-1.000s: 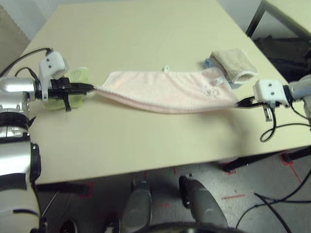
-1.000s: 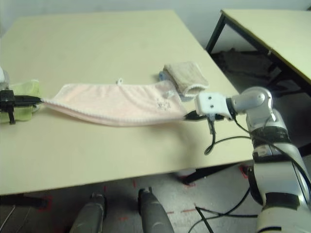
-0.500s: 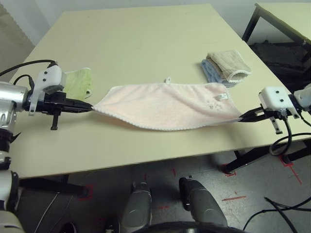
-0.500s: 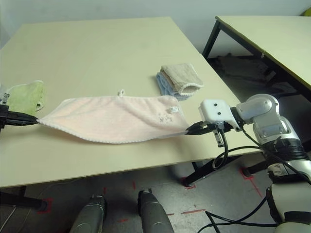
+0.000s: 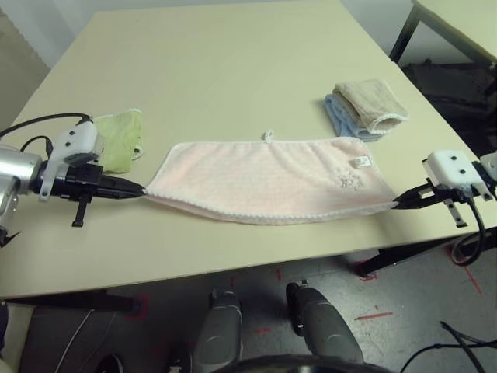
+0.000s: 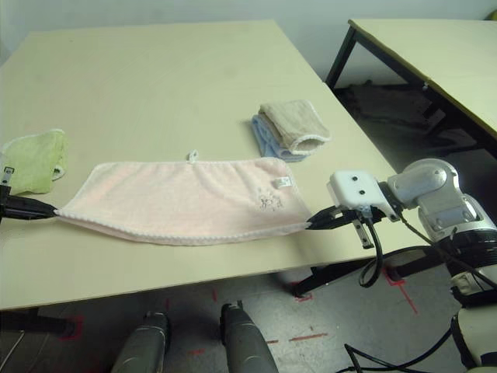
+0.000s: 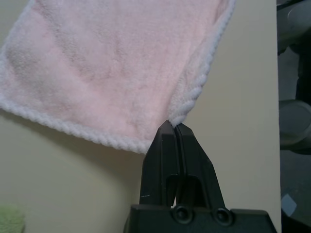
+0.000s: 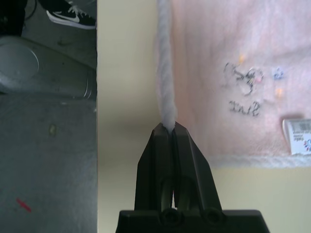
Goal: Fold the towel and set it aside.
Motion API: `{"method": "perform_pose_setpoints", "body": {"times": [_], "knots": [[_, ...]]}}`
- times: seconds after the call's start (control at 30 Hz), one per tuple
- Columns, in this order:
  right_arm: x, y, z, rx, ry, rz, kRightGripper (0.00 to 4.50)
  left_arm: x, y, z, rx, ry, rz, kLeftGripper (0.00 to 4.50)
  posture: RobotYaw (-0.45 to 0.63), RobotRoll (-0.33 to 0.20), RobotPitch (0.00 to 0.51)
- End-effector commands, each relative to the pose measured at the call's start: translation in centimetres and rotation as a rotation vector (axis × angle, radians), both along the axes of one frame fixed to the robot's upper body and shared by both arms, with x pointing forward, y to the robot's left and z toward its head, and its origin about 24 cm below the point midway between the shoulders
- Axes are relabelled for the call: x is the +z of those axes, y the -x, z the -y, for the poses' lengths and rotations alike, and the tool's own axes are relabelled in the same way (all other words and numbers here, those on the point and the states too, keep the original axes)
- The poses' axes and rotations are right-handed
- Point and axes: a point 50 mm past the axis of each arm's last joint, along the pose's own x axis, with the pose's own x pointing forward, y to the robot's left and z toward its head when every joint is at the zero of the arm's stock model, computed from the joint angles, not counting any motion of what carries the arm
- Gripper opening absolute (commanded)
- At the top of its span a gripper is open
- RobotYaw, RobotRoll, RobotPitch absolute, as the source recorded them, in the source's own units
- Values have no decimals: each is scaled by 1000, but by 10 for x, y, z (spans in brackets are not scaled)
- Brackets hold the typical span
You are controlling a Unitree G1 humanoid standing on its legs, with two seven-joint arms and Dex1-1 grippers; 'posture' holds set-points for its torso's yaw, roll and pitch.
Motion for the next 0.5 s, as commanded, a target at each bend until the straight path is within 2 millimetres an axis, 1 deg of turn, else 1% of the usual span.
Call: {"method": "perform_pose_setpoints", "body": {"times": [0.03,0.17,0.27,0.4,0.5], "knots": [[4,1,-2,-8,-31,-23,0,3,2,-1,6,1,-15,53,37,0,159],[17,-6,-6,-82,-130,-59,0,7,-2,-3,25,7,1,53,35,0,158],[25,-11,-3,-148,-168,-97,0,14,-7,-5,50,39,22,53,33,0,160],[31,-19,1,-237,-208,-139,0,19,-13,-8,81,62,42,53,33,0,161],[31,-25,5,-302,-206,-169,0,22,-17,-11,106,81,52,53,32,0,163]]}}
